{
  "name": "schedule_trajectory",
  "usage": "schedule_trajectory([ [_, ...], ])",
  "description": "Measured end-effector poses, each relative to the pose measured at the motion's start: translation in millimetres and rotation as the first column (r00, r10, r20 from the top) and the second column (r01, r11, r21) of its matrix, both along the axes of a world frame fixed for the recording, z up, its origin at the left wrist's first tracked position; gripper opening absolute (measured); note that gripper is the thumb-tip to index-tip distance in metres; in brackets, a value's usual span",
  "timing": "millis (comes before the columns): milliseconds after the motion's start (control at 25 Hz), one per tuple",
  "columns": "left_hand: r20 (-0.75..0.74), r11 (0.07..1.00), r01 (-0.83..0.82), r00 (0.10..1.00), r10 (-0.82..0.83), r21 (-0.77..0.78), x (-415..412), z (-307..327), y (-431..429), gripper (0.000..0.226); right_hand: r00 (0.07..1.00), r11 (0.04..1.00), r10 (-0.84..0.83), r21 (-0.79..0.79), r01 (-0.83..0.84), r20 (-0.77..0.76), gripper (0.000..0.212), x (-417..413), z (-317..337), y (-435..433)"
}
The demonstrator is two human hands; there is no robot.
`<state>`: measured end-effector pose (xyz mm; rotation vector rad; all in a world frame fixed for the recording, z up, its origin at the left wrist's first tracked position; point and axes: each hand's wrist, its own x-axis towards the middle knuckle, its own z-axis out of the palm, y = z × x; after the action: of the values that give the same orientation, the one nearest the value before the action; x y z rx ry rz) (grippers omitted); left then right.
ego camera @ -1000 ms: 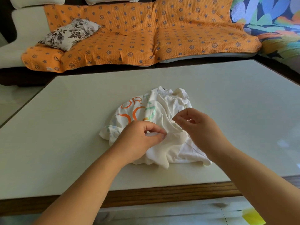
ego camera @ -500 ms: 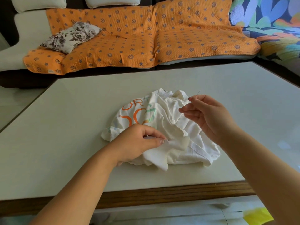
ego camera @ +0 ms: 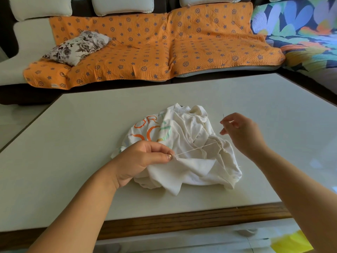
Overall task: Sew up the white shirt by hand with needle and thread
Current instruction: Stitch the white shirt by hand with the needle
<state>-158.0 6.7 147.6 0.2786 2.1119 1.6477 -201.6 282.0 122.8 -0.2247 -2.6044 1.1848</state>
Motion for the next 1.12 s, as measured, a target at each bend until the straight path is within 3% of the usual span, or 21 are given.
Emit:
schedule_trajectory([
  [160,0.033,0.998,-0.007,0.999,0.005,0.059,0,1,-4,0.013,0.997,0.99,-0.05,0.134,0.043,0.051,0.017,-3,-9,16],
  [400,0.072,0.992,-0.053,0.996,0.045,0.113,-1,1,-10,0.029,0.99,0.956,-0.114,0.278,0.089,0.077,0.019,-4,-18,34],
  [720,0.133,0.984,-0.092,0.989,0.072,0.152,0,4,-13,0.017,0.974,0.921,-0.187,0.367,0.129,0.125,0.024,0,-24,40],
  [840,0.065,0.995,-0.065,0.996,0.06,0.075,1,5,-13,0.019,0.981,0.962,-0.161,0.239,0.131,0.112,0.021,10,-2,21],
  [920,-0.008,0.999,-0.046,0.999,0.046,-0.01,3,5,-8,0.01,0.997,1.0,-0.027,-0.011,0.028,0.077,0.014,28,23,-7],
  [1000,-0.067,0.996,-0.066,0.996,0.061,-0.063,4,5,-2,0.009,0.974,0.954,0.196,-0.252,-0.163,0.11,0.013,56,45,-38],
  [1120,-0.136,0.99,-0.077,0.989,0.06,-0.118,5,5,2,0.012,0.881,0.873,0.434,-0.332,-0.358,0.191,0.012,86,51,-68],
])
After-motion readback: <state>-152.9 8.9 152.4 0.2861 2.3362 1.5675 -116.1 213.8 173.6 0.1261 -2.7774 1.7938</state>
